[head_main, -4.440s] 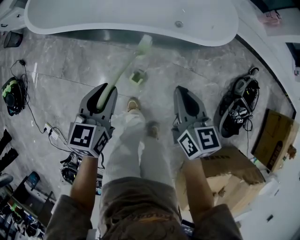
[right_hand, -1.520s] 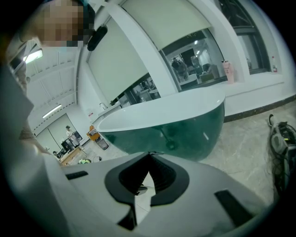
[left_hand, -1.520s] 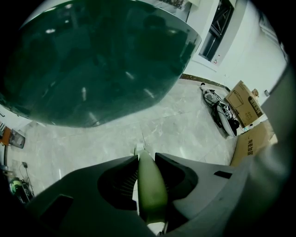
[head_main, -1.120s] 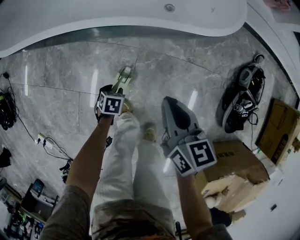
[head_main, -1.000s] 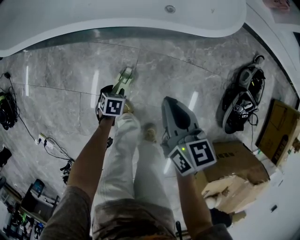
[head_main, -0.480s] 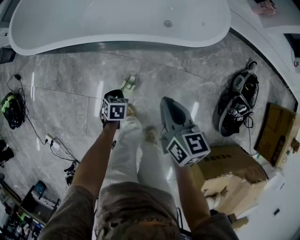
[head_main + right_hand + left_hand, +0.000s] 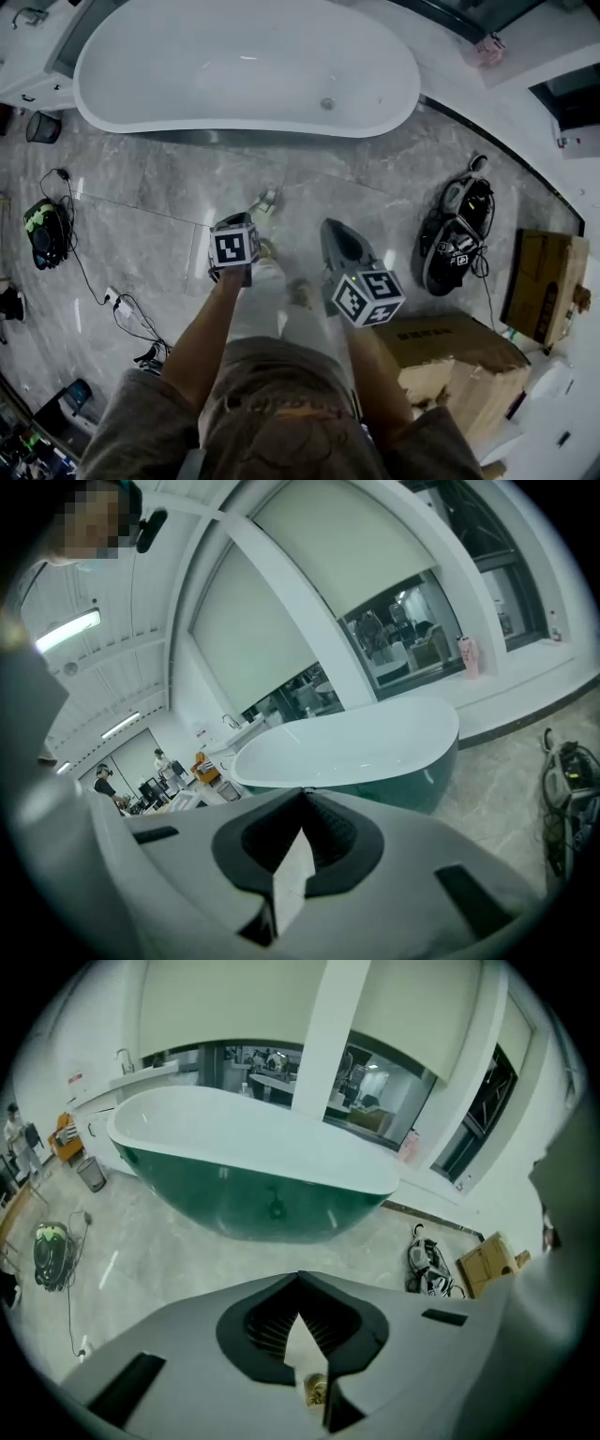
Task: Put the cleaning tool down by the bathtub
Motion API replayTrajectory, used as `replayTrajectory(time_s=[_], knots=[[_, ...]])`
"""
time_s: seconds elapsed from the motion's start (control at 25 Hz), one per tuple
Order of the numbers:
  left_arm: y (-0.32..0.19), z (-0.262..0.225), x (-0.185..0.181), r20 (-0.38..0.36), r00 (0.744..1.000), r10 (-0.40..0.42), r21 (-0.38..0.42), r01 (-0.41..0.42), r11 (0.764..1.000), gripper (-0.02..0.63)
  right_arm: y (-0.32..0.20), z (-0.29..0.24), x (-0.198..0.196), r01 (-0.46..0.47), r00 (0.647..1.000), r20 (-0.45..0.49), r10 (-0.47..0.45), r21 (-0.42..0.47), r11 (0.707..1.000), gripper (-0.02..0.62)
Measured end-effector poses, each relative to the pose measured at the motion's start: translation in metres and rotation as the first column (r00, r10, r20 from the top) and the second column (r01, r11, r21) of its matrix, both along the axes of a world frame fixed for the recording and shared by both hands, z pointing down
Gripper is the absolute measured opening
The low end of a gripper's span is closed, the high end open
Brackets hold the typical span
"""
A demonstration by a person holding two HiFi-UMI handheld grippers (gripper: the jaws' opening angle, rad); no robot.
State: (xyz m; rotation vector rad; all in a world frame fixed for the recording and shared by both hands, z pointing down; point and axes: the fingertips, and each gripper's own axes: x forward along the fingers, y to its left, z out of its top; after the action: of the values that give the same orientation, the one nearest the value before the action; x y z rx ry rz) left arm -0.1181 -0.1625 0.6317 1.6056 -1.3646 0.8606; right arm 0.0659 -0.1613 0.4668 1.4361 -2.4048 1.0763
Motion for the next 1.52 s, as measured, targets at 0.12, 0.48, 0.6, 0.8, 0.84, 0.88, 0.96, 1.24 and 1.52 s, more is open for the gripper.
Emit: replayTrajectory(time_s=[0.12, 0.48, 0.6, 0.8, 0.84, 0.88, 0.96, 1.24, 1.52], knots=[[-0.003, -0.050, 0.000, -0.019, 1.000, -0.005, 0.070, 0.007, 0.998, 0.005, 0.002, -0.023, 0.005, 0.000, 1.000, 0.010, 0.000, 0.011, 1.000, -0.002], [0.009, -0.185, 0.005, -0.079, 0.993, 0.082, 0.277, -0.057, 0.959, 0.003, 0.022, -0.077, -0.003, 0.102, 0.995, -0.011, -0.102, 0.053, 0.993, -0.002], [0.014, -0.224, 0.014, -0.104, 0.987, 0.121, 0.325, -0.082, 0.942, 0.003, 0.031, -0.095, -0.004, 0.136, 0.991, 0.007, -0.137, 0.060, 0.989, -0.002], [0.028, -0.270, 0.023, -0.163, 0.968, 0.189, 0.369, -0.118, 0.922, 0.003, 0.053, -0.127, -0.017, 0.205, 0.977, 0.049, -0.209, 0.079, 0.976, -0.002], [0.031, -0.278, 0.022, -0.172, 0.965, 0.199, 0.380, -0.122, 0.917, 0.003, 0.056, -0.133, -0.021, 0.218, 0.974, 0.051, -0.223, 0.087, 0.972, -0.002], [0.035, -0.286, 0.022, -0.179, 0.961, 0.211, 0.392, -0.127, 0.911, 0.005, 0.059, -0.139, -0.025, 0.230, 0.971, 0.051, -0.235, 0.096, 0.968, -0.003], [0.041, -0.301, 0.022, -0.190, 0.952, 0.239, 0.412, -0.143, 0.900, 0.003, 0.061, -0.152, -0.029, 0.243, 0.967, 0.050, -0.250, 0.121, 0.963, -0.002], [0.056, -0.361, 0.034, -0.200, 0.921, 0.335, 0.514, -0.193, 0.836, 0.003, 0.063, -0.209, -0.034, 0.266, 0.958, 0.039, -0.285, 0.259, 0.929, -0.002], [0.056, -0.407, 0.032, -0.163, 0.902, 0.400, 0.637, -0.214, 0.740, 0.003, 0.072, -0.253, -0.045, 0.321, 0.938, -0.010, -0.345, 0.393, 0.862, -0.002]])
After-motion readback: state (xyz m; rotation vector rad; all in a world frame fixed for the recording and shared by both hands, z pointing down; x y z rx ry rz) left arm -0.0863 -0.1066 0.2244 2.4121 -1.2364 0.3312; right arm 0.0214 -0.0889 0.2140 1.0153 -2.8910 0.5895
